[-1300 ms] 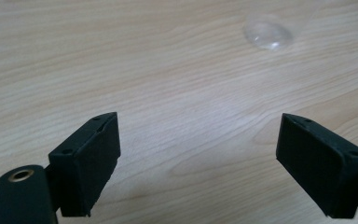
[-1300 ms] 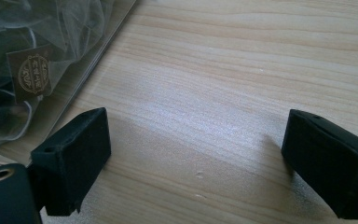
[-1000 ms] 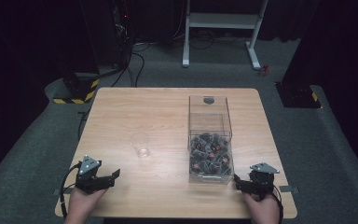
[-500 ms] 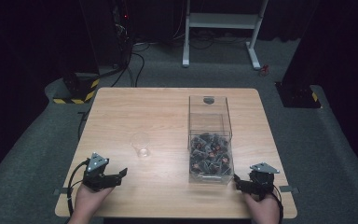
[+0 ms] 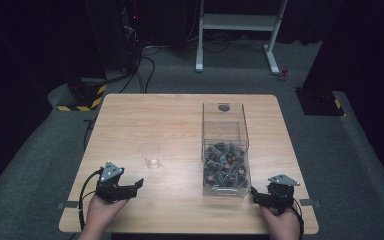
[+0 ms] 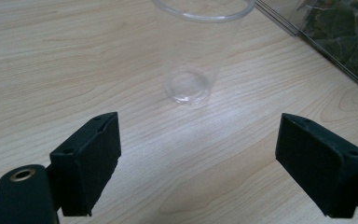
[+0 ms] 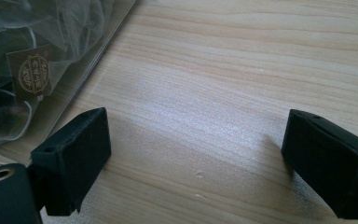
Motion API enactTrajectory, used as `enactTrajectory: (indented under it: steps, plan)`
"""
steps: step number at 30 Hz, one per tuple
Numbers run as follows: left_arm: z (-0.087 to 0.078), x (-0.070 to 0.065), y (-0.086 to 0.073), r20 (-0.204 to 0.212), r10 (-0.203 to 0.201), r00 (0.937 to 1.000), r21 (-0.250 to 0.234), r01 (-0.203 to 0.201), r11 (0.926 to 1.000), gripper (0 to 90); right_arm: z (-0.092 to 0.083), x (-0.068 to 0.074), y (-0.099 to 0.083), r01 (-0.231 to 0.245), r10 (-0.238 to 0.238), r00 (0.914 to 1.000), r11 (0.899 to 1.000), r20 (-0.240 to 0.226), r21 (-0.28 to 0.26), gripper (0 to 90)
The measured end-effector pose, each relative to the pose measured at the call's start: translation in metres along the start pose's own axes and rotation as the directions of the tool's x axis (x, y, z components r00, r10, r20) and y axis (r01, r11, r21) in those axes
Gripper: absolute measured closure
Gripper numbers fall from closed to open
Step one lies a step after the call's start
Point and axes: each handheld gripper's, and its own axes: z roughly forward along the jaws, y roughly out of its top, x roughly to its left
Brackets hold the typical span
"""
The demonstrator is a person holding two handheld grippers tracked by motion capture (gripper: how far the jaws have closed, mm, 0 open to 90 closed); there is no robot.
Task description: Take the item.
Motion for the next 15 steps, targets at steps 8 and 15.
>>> enactTrajectory:
  steps: [8,15]
  plan:
    - [0.003,-0.009,0.007,0.012,0.016,0.9998,0.000,-0.016,0.9999,14.7,0.000,0.000,0.000,0.000,0.000,1.0000,1.000,0.000,0.000,7.7]
    - [0.008,-0.023,0.017,0.033,0.043,0.9985,-0.018,-0.043,0.9989,14.8,0.000,0.000,0.000,0.000,0.000,1.0000,1.000,-0.001,0.000,7.7]
